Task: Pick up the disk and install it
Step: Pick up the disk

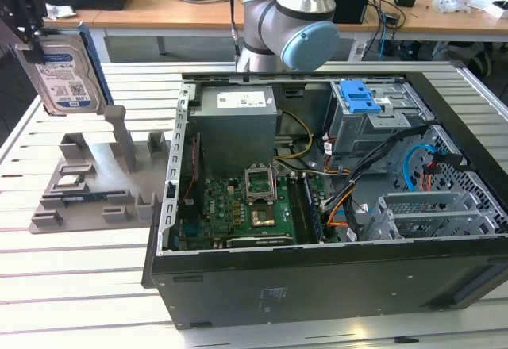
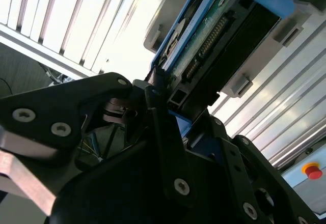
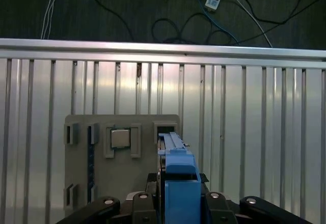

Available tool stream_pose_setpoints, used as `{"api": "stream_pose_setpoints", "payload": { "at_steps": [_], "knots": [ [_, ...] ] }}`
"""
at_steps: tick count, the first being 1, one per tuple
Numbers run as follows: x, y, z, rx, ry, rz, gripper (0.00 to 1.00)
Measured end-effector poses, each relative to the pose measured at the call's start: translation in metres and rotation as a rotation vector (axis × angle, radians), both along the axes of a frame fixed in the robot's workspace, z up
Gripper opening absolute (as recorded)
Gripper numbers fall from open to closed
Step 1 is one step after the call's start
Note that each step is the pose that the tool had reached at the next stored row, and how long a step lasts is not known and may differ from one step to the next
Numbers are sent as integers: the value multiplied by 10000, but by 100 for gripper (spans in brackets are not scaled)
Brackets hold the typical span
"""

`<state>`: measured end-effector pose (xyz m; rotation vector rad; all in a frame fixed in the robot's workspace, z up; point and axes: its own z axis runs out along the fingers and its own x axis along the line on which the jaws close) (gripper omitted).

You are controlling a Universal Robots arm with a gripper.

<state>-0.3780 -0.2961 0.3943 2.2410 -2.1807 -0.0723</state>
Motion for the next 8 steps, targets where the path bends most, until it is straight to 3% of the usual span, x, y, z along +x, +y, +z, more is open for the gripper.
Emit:
{"api": "stream_pose_setpoints", "payload": {
  "at_steps": [8],
  "knots": [
    [0,0,104,0,-1,0,37]
  ]
}}
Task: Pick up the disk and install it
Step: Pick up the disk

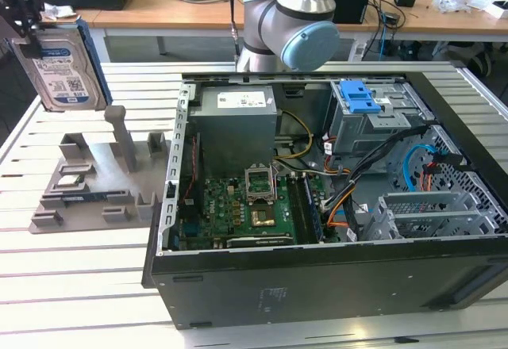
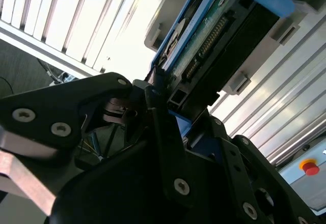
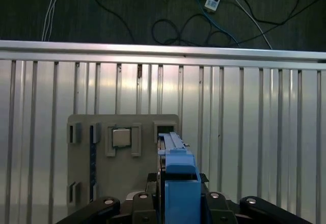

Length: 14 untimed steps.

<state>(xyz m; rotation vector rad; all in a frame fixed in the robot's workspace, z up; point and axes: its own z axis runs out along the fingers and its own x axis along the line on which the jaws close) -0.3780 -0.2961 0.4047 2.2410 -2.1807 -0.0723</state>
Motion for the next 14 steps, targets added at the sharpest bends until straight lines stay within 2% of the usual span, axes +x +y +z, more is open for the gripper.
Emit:
{"api": "stream_pose_setpoints", "payload": {
  "at_steps": [3,9,14],
  "knots": [
    [0,0,47,0,0,0,37],
    [0,0,201,0,0,0,37],
    [0,0,282,0,0,0,37]
  ]
}}
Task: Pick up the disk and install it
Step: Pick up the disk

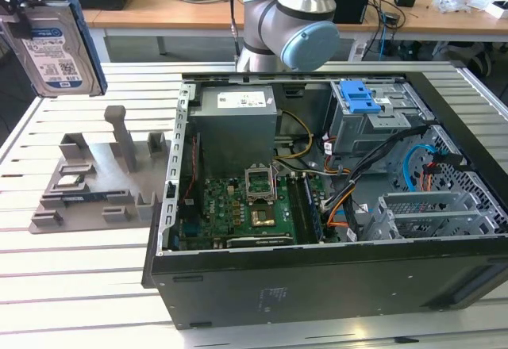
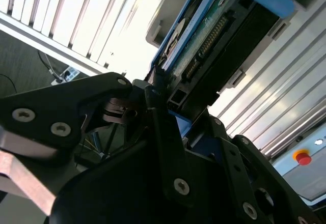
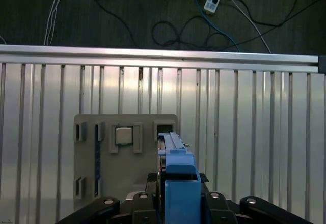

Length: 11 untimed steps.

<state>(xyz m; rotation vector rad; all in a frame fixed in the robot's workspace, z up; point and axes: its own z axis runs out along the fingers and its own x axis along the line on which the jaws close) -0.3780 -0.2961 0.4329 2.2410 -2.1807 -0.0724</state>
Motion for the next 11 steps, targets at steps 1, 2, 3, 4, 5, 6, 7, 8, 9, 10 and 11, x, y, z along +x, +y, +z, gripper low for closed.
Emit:
{"api": "stream_pose_setpoints", "payload": {
  "at_steps": [1,2,3,4,5,6,7,8,9,10,11],
  "knots": [
    [0,0,17,0,0,0,37],
    [0,0,28,-1,0,0,37],
    [0,0,38,0,0,0,37],
    [0,0,55,-1,0,0,37],
    [0,0,68,0,0,0,37],
    [0,0,88,0,0,0,37],
    [0,0,102,0,0,0,37],
    [0,0,117,0,0,0,37],
    [0,0,140,0,0,0,37],
    [0,0,159,0,-1,0,37],
    [0,0,186,0,0,0,37]
  ]
}}
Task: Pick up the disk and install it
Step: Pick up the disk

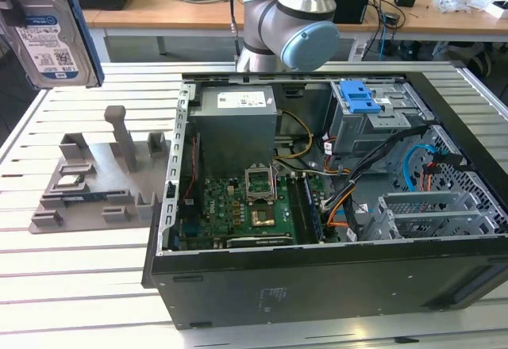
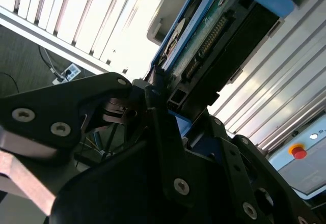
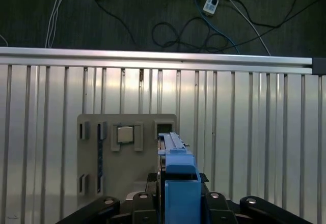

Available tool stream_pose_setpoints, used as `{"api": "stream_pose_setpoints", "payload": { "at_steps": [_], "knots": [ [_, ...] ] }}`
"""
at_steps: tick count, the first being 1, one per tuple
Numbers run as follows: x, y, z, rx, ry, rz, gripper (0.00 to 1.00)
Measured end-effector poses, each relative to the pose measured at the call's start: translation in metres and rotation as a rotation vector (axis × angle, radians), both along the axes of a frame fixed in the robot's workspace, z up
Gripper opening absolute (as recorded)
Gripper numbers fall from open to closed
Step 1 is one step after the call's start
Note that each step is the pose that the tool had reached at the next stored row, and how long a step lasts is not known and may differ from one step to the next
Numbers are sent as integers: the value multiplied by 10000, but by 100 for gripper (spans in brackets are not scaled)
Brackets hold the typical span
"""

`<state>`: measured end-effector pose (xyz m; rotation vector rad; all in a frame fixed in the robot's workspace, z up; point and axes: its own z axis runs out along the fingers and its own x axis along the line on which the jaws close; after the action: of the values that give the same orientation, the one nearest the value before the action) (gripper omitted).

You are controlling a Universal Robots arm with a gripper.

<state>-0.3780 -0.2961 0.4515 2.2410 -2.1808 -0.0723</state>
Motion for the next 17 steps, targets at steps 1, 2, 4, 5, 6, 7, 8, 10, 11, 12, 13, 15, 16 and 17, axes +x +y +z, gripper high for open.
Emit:
{"api": "stream_pose_setpoints", "payload": {
  "at_steps": [1,2,4,5,6,7,8,10,11,12,13,15,16,17],
  "knots": [
    [0,0,24,0,1,0,37],
    [0,0,48,0,1,0,37],
    [0,0,145,-1,0,0,37],
    [0,0,203,0,0,0,37],
    [0,0,260,0,0,1,37],
    [0,0,312,0,0,1,37],
    [0,0,347,0,1,1,37],
    [0,0,402,0,0,0,37],
    [0,0,429,0,1,1,37],
    [0,0,465,-2,2,0,37],
    [1,0,490,-1,2,0,37],
    [0,0,543,-1,1,0,37],
    [0,0,554,-1,1,1,37],
    [0,0,555,0,0,0,37]
  ]
}}
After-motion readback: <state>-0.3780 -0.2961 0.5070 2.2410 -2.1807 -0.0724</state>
